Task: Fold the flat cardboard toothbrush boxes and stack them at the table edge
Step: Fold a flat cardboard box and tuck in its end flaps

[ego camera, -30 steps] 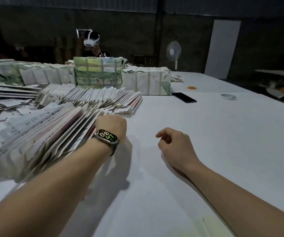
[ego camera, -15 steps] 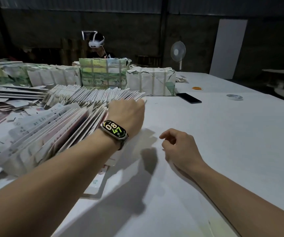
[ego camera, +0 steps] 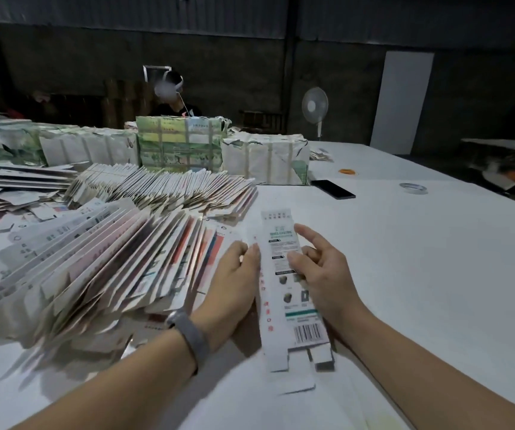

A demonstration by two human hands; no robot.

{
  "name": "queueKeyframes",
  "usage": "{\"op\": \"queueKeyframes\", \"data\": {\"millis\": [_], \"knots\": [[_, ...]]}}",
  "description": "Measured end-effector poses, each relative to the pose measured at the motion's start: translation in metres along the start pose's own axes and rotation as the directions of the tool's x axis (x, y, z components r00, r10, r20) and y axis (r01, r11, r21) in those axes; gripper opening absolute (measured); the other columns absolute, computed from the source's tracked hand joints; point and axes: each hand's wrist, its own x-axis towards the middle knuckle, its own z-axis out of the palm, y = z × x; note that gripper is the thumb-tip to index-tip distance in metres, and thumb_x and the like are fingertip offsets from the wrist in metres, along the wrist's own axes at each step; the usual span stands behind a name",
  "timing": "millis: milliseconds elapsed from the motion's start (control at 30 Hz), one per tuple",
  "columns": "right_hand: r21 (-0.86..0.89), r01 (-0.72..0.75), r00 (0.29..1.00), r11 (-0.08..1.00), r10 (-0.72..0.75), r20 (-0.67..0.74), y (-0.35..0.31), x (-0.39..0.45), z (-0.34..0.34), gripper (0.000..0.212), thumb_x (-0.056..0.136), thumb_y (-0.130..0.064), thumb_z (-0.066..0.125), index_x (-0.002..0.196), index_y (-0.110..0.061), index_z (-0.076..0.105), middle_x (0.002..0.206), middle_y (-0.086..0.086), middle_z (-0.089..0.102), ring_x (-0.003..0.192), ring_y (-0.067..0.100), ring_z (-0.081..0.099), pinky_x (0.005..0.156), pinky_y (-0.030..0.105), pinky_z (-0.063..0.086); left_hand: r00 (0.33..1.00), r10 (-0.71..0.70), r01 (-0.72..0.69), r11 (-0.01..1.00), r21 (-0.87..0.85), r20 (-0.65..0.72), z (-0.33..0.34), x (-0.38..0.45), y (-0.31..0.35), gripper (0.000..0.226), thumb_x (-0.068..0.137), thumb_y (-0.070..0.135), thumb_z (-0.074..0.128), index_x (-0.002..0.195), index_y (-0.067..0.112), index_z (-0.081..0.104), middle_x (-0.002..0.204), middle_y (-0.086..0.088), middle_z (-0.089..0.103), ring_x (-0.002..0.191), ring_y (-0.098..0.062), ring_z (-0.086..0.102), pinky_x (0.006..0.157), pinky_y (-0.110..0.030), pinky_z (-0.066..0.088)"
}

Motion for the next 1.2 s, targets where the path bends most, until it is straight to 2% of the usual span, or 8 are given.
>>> {"op": "queueKeyframes", "data": {"millis": [233, 400, 500, 600, 733, 867, 1067, 1200], "knots": [[0.033, -0.03, 0.999, 0.999, 0.031, -0.012, 0.005, -0.006, 0.004, 0.053, 0.099, -0.005, 0.053, 0.144, -0.031, 0.043, 0.095, 0.0, 0.078, 0.075, 0.022, 0.076, 0.058, 0.029, 0.058, 0.992, 0.018, -0.014, 0.999, -0.033, 0.123, 0.003, -0.008, -0.001, 0.02, 0.109, 0.028, 0.04, 0.117, 0.018, 0.055, 0.101, 0.001, 0.077, 0.089, -0.021, 0.076, 0.069, -0.033, 0.061], [-0.184, 0.039, 0.998, 0.982, -0.047, -0.038, 0.007, -0.009, 0.01, 0.046, 0.102, -0.021, 0.052, 0.144, -0.038, 0.045, 0.101, -0.01, 0.075, 0.082, 0.009, 0.074, 0.063, 0.021, 0.057, 0.981, -0.054, 0.08, 0.988, -0.134, 0.188, 0.012, -0.016, 0.004, 0.036, 0.106, 0.05, 0.033, 0.131, 0.039, 0.058, 0.11, 0.006, 0.077, 0.097, -0.02, 0.076, 0.076, -0.035, 0.063], [-0.231, 0.101, 0.993, 0.968, -0.113, -0.035, 0.005, -0.01, 0.015, 0.036, 0.099, -0.035, 0.053, 0.126, -0.058, 0.047, 0.11, -0.009, 0.065, 0.089, 0.005, 0.071, 0.067, 0.021, 0.058, 0.952, -0.162, 0.221, 0.951, -0.214, 0.26, 0.009, -0.016, 0.006, 0.065, 0.09, 0.072, 0.03, 0.13, 0.034, 0.062, 0.114, -0.006, 0.076, 0.102, -0.029, 0.074, 0.088, -0.047, 0.061], [-0.287, 0.155, 0.986, 0.945, -0.168, -0.02, 0.002, -0.011, 0.019, 0.037, 0.1, -0.039, 0.055, 0.106, -0.073, 0.045, 0.105, -0.014, 0.053, 0.093, 0.004, 0.068, 0.072, 0.025, 0.06, 0.916, -0.24, 0.33, 0.907, -0.263, 0.32, 0.002, -0.014, 0.009, 0.081, 0.077, 0.08, 0.03, 0.127, 0.028, 0.068, 0.112, -0.011, 0.076, 0.099, -0.031, 0.075, 0.075, -0.039, 0.062], [-0.189, 0.137, 0.99, 0.972, -0.138, 0.007, 0.003, -0.012, 0.019, 0.04, 0.099, -0.031, 0.059, 0.13, -0.052, 0.048, 0.112, -0.014, 0.063, 0.089, 0.004, 0.071, 0.066, 0.023, 0.059, 0.916, -0.238, 0.333, 0.9, -0.281, 0.324, -0.001, -0.009, 0.007, 0.069, 0.084, 0.076, 0.028, 0.112, 0.035, 0.076, 0.111, -0.011, 0.076, 0.098, -0.032, 0.075, 0.071, -0.038, 0.063], [-0.132, 0.089, 0.993, 0.987, -0.078, 0.087, -0.001, -0.015, 0.021, 0.037, 0.092, -0.041, 0.055, 0.105, -0.076, 0.047, 0.112, -0.009, 0.069, 0.087, 0.011, 0.074, 0.066, 0.025, 0.059, 0.918, -0.268, 0.35, 0.893, -0.283, 0.291, 0.003, -0.009, 0.007, 0.076, 0.077, 0.078, 0.034, 0.122, 0.028, 0.069, 0.112, -0.015, 0.076, 0.097, -0.034, 0.075, 0.071, -0.04, 0.063], [-0.02, 0.015, 0.986, 1.0, -0.011, 0.164, -0.001, -0.014, 0.023, 0.021, 0.085, -0.055, 0.056, 0.102, -0.067, 0.062, 0.114, -0.018, 0.07, 0.102, 0.005, 0.071, 0.076, 0.019, 0.057, 0.93, -0.285, 0.351, 0.874, -0.335, 0.231, 0.014, -0.01, 0.006, 0.07, 0.083, 0.075, 0.041, 0.125, 0.026, 0.067, 0.11, -0.013, 0.076, 0.098, -0.032, 0.075, 0.076, -0.041, 0.062], [-0.016, -0.007, 0.981, 1.0, 0.01, 0.193, 0.003, -0.011, 0.019, 0.062, 0.069, -0.064, 0.066, 0.129, -0.052, 0.054, 0.118, -0.007, 0.07, 0.101, 0.017, 0.072, 0.08, 0.035, 0.061, 0.933, -0.326, 0.359, 0.861, -0.36, 0.152, 0.019, -0.011, 0.007, 0.088, 0.061, 0.081, 0.051, 0.123, 0.021, 0.068, 0.11, -0.018, 0.075, 0.098, -0.035, 0.075, 0.094, -0.053, 0.057]]}}
